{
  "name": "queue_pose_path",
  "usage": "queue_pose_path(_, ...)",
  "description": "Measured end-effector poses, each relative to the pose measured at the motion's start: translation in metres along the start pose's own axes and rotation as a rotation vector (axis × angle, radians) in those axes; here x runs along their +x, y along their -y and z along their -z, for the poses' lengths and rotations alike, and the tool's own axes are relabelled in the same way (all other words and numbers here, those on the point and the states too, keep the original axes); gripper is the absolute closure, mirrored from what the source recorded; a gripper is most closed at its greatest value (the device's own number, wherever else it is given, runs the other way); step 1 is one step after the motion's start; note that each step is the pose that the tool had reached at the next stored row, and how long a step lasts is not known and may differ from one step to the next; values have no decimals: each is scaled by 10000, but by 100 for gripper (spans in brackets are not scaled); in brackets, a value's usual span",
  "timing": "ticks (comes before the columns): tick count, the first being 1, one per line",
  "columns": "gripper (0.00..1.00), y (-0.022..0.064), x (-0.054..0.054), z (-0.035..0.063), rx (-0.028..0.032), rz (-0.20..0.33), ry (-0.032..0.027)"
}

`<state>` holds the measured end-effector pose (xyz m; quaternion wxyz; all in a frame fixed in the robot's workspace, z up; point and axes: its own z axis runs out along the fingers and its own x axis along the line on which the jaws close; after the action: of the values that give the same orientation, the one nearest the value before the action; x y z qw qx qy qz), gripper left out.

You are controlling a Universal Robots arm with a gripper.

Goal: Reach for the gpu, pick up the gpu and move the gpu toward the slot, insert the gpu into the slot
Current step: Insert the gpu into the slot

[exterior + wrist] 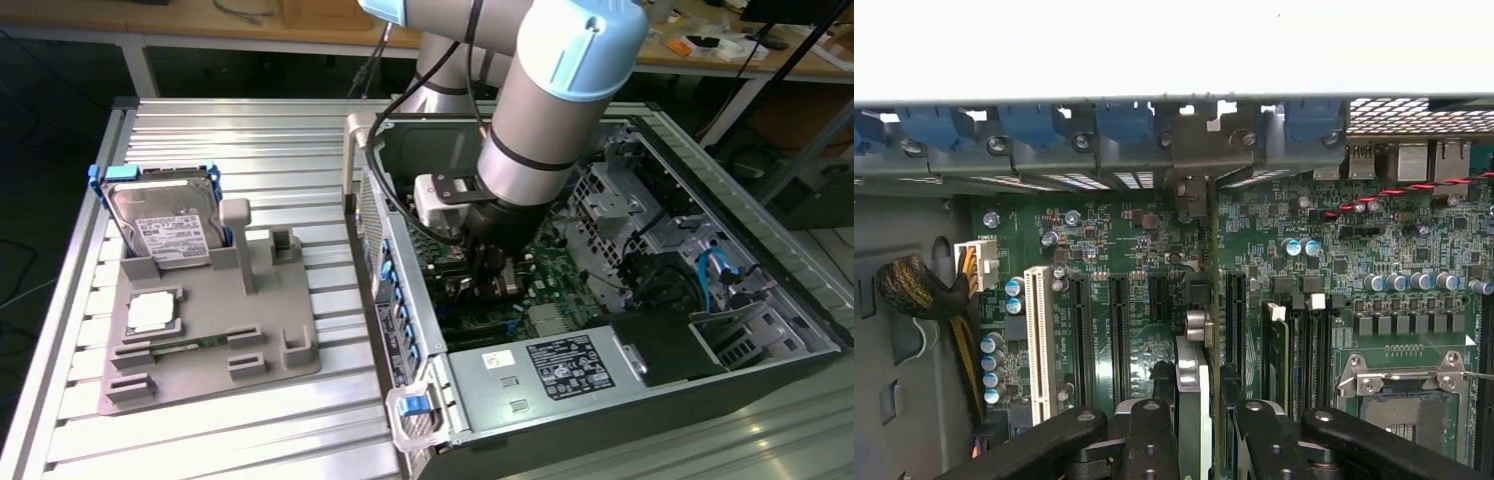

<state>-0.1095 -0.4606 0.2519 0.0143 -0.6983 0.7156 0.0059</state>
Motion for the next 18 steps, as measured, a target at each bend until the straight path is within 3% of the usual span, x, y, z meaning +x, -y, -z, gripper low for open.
queue_pose_path(18, 73, -14, 2, -53, 2, 3, -1)
